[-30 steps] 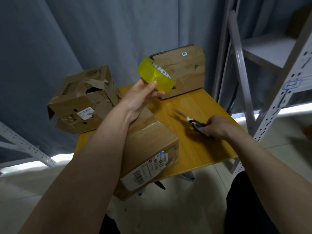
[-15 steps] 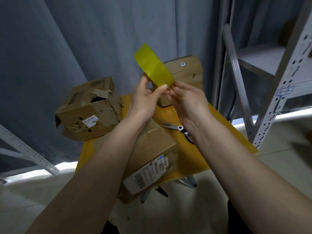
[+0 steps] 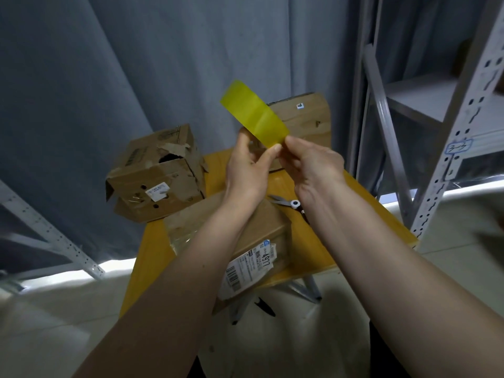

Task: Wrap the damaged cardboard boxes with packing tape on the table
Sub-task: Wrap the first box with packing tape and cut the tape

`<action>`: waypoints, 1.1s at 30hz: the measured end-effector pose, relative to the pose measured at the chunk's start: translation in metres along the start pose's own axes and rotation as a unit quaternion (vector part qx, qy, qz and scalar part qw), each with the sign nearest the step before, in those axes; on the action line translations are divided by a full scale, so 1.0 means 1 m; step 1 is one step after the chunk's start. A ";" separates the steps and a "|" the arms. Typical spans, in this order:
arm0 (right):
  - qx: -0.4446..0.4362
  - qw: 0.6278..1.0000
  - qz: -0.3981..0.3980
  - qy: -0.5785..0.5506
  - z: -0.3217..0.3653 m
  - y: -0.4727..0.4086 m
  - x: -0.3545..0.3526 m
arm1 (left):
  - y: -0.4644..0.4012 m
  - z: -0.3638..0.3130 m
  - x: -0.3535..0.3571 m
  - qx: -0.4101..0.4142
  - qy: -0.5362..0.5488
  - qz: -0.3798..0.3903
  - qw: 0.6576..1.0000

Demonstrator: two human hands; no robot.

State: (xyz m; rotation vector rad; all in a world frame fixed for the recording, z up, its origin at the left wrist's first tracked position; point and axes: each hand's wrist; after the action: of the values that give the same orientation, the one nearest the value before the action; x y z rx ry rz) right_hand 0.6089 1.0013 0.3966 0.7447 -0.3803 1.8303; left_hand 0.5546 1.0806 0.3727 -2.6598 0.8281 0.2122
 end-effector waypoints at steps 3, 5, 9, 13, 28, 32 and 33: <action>-0.014 1.000 0.010 0.023 0.000 0.001 -0.004 | 0.002 0.003 0.000 -0.001 0.012 0.002 1.000; -0.027 0.998 0.022 0.050 -0.002 0.001 -0.005 | 0.004 0.006 0.000 -0.008 0.019 -0.001 1.000; -0.099 0.983 0.065 0.143 -0.010 -0.002 -0.007 | 0.006 0.009 0.000 -0.013 0.036 0.001 0.999; -0.144 0.968 0.048 0.201 -0.016 -0.007 -0.007 | 0.009 0.012 0.005 -0.015 0.060 -0.014 0.998; -0.117 0.916 0.317 0.214 0.011 -0.015 -0.030 | 0.000 -0.001 -0.014 -0.134 0.127 0.066 0.981; -0.103 0.928 0.311 0.177 0.011 -0.014 -0.030 | -0.002 -0.012 -0.018 -0.144 0.106 0.150 0.972; -0.099 0.933 0.306 0.159 0.012 -0.014 -0.031 | -0.001 -0.013 -0.020 -0.140 0.100 0.177 0.969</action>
State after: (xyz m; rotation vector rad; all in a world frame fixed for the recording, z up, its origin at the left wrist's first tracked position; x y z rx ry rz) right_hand 0.6326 0.9774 0.3841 0.1789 -0.6184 2.4043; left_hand 0.5395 1.0867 0.3898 -2.8019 1.4372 0.1576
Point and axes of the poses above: each hand's wrist, its own y-axis away from the middle knuckle, its own x-axis out of the palm, z = x × y, and after that the axes turned 11 degrees about -x, right-handed
